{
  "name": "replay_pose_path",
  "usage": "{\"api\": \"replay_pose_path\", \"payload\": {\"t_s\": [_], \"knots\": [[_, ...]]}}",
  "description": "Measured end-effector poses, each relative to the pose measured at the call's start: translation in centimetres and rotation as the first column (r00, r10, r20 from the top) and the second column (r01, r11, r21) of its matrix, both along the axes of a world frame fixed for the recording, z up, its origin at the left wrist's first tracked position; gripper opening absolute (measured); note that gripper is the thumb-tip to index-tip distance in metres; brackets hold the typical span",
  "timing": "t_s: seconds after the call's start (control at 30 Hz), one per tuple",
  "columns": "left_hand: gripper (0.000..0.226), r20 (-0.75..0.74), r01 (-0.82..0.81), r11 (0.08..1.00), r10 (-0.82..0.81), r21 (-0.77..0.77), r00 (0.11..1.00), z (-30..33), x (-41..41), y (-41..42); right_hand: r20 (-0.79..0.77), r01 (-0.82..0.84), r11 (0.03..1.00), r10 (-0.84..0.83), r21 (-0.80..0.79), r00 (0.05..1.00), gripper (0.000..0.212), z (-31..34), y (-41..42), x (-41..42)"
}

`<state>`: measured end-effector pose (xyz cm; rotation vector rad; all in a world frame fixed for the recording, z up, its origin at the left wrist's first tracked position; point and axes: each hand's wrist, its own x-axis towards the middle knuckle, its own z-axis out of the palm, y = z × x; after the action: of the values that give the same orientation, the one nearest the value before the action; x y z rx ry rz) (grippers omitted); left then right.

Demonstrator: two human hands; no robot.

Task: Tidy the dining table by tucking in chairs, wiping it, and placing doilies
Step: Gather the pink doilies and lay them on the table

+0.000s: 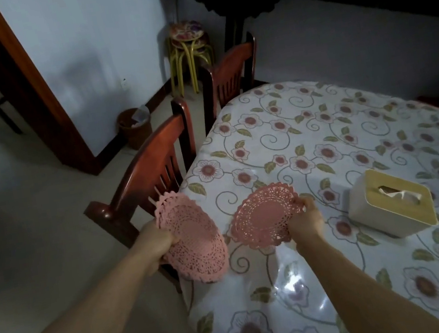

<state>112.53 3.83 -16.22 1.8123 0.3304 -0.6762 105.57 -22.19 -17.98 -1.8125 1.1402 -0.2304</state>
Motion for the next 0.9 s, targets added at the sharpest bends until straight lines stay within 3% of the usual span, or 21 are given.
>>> {"api": "replay_pose_path", "payload": {"t_s": [0.23,0.4,0.57,0.63,0.77,0.9], "knots": [[0.038,0.033,-0.055,0.998,0.056,-0.024,0.998,-0.9,3.0,-2.0,-0.034,-0.022,0.992,0.027,0.12,0.999,0.056,-3.5,-2.3,5.5],[0.039,0.065,-0.034,0.998,0.03,0.059,0.997,-1.4,4.0,-3.5,-0.307,-0.148,0.989,0.148,0.026,0.94,0.043,-5.0,-2.1,5.7],[0.037,0.07,-0.066,0.998,0.065,0.016,0.995,-0.8,3.9,-4.5,-0.409,-0.328,0.943,0.322,0.058,0.854,0.088,-4.6,-1.9,4.8],[0.035,0.046,-0.054,0.998,0.055,-0.024,0.997,-0.1,3.7,-4.7,-0.364,-0.393,0.916,0.392,0.075,0.845,0.091,-3.3,-1.2,4.7],[0.028,-0.028,-0.062,0.981,0.058,-0.181,0.998,2.0,2.8,-5.2,-0.121,-0.418,0.88,0.451,0.224,0.884,0.091,0.0,1.1,4.8],[0.03,0.001,-0.025,0.959,0.026,-0.281,1.0,4.2,1.8,-5.7,-0.071,-0.47,0.854,0.495,0.224,0.866,0.076,3.5,2.9,4.1]]}}
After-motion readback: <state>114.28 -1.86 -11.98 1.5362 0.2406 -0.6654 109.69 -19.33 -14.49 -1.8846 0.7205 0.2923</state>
